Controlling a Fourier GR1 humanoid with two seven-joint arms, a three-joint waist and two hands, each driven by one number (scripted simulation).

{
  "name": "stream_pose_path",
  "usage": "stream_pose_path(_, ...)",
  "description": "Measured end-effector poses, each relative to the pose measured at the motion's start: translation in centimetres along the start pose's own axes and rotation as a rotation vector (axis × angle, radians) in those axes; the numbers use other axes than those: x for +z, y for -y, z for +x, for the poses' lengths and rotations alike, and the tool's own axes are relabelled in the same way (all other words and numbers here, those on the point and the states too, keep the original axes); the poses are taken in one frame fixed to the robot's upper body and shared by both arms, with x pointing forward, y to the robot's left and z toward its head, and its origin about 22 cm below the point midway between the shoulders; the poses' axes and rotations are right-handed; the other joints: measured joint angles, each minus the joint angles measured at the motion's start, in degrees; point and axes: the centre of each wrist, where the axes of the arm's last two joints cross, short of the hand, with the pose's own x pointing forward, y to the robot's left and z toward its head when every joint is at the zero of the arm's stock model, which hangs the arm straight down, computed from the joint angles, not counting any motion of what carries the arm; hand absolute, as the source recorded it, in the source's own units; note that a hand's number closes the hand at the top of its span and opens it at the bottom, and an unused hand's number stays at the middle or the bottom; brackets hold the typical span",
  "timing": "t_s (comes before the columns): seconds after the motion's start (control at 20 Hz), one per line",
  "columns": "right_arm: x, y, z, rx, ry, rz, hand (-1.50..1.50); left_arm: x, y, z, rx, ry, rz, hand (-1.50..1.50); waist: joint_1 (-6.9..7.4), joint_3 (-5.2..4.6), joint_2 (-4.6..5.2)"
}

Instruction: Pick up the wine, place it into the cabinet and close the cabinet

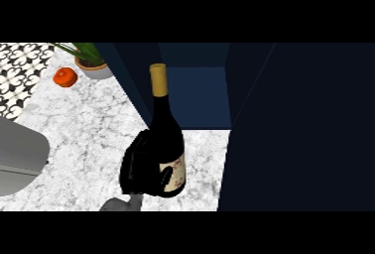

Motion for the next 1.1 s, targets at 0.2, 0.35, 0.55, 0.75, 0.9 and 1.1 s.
stream_pose_path(0.2, 0.1, -0.1, -0.4, -0.007, -0.005, 0.006, -1.50, 0.2, 0.8, -1.2, 0.004, -0.017, 0.032, 1.50, -0.08, 0.00, 0.02)
stream_pose_path(0.35, 0.3, 0.1, -0.4, -0.002, -0.011, 0.006, -1.50, -0.2, 1.0, -2.2, -0.001, -0.023, 0.058, 1.50, -0.17, 0.00, 0.05)
stream_pose_path(0.55, 0.3, 0.2, -0.8, -0.011, -0.002, 0.008, -1.50, -1.1, 0.5, -3.2, -0.010, -0.029, 0.072, 1.50, -0.19, -0.01, 0.07)
stream_pose_path(0.75, 0.2, 0.0, -0.5, -0.014, -0.004, 0.012, -1.50, -2.4, 0.4, -3.5, -0.015, -0.009, 0.066, 1.50, -0.22, -0.02, 0.09)
stream_pose_path(0.9, 0.0, 0.1, -0.3, -0.014, -0.005, 0.008, -1.50, -3.0, 0.9, -3.6, -0.023, 0.003, 0.061, 1.50, -0.27, -0.01, 0.09)
stream_pose_path(1.1, 0.0, 0.2, -0.7, -0.026, -0.001, 0.020, -1.50, -5.2, 1.8, -3.3, -0.033, 0.014, 0.060, 1.50, -0.44, -0.02, 0.13)
